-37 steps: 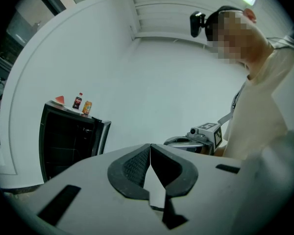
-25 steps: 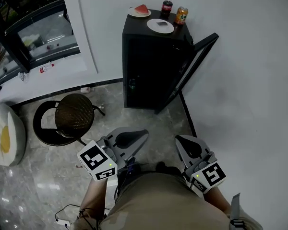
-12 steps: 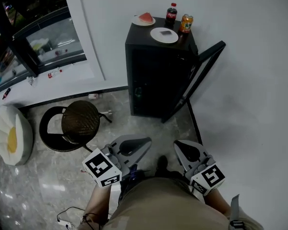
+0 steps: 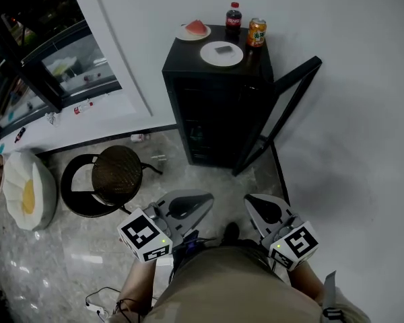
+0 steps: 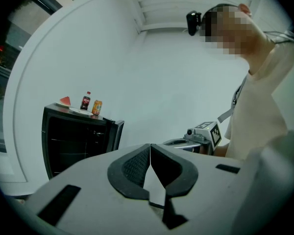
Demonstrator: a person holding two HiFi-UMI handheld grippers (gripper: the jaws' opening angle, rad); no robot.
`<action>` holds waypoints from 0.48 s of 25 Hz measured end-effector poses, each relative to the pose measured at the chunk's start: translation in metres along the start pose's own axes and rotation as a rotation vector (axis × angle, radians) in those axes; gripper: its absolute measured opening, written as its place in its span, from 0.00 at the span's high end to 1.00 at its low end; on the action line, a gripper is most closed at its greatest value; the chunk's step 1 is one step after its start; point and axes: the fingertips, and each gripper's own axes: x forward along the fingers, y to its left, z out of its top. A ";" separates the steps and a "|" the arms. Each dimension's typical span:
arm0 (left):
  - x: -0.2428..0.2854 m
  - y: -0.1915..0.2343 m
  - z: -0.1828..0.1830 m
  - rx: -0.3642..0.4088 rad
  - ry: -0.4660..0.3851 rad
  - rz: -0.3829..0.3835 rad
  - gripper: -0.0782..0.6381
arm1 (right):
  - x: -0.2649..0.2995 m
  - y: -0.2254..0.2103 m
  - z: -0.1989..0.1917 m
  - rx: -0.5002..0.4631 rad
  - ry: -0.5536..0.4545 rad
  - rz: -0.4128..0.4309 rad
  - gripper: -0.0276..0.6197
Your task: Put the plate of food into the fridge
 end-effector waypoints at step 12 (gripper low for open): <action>0.062 0.011 0.011 -0.011 0.026 0.073 0.88 | -0.005 -0.057 0.008 -0.114 0.004 0.095 0.92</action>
